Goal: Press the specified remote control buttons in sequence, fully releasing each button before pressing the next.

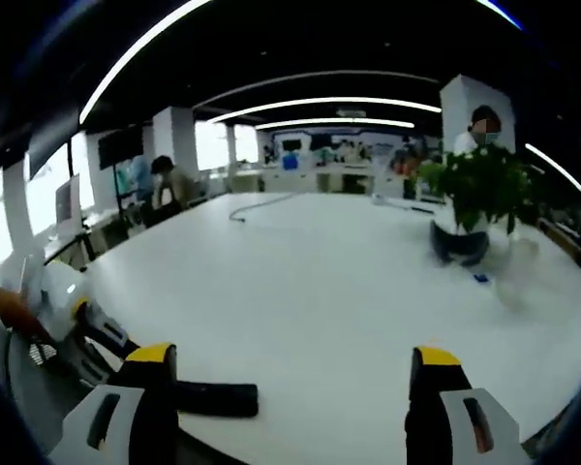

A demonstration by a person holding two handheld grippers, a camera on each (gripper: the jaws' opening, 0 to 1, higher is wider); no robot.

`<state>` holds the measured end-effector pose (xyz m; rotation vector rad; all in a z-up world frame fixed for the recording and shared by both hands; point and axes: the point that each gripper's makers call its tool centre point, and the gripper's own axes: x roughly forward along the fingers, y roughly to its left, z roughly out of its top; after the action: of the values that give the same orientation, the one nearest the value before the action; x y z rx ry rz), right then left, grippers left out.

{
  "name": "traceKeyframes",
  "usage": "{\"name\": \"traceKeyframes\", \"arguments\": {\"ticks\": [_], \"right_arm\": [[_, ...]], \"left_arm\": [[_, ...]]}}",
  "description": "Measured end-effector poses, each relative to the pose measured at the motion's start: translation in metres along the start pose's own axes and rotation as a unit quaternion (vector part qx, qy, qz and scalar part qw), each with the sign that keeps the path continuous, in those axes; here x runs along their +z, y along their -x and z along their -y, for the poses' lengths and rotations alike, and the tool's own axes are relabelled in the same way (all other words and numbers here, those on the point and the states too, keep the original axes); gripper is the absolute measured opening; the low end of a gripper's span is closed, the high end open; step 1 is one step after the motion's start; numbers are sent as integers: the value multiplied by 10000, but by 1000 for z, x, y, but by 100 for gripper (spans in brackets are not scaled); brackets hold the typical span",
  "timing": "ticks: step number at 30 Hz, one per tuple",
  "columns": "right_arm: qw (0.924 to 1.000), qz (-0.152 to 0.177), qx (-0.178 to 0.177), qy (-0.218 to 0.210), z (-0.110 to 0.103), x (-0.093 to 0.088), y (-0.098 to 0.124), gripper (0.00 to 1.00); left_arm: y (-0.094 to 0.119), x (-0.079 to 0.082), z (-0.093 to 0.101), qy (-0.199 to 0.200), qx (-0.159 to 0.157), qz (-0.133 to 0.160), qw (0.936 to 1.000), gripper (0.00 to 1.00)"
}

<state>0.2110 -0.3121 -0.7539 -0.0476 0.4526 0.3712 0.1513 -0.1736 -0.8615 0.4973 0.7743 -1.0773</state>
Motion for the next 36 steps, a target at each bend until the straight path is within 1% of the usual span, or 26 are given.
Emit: {"name": "traceKeyframes", "arguments": {"ticks": [8,12,14,15,17,19,24,28,33,36], "right_arm": [[9998,19,-51,191,1,0,-1,99],[9997,-80,-23,226,0,-4,-3,99],[9996,-113,-22,239,0,-5,-2,94],[9996,-132,-68,246,1,-5,-3,93],[9995,-107,-128,249,4,-5,-2,95],[9997,-88,-99,205,3,-4,-2,94],[9995,-191,-115,214,3,-7,-2,92],[9995,-176,-162,204,5,-7,-2,92],[9994,-217,-159,196,5,-8,-2,91],[9993,-236,-175,230,5,-9,-2,90]], "left_arm": [[-1,0,-6,-195,-167,-78,9996,24],[-3,1,-10,-308,-268,-119,9991,24],[-4,1,-12,-331,-326,-175,9988,24],[-4,1,-13,-392,-354,-173,9985,24],[-5,3,-17,-436,-413,-160,9981,24],[-5,3,-18,-477,-472,-207,9975,23],[-8,8,-28,-679,-634,-333,9951,24],[-9,9,-31,-680,-669,-474,9943,23],[-11,11,-36,-802,-666,-544,9931,23],[-12,13,-43,-848,-691,-632,9920,23]]}}
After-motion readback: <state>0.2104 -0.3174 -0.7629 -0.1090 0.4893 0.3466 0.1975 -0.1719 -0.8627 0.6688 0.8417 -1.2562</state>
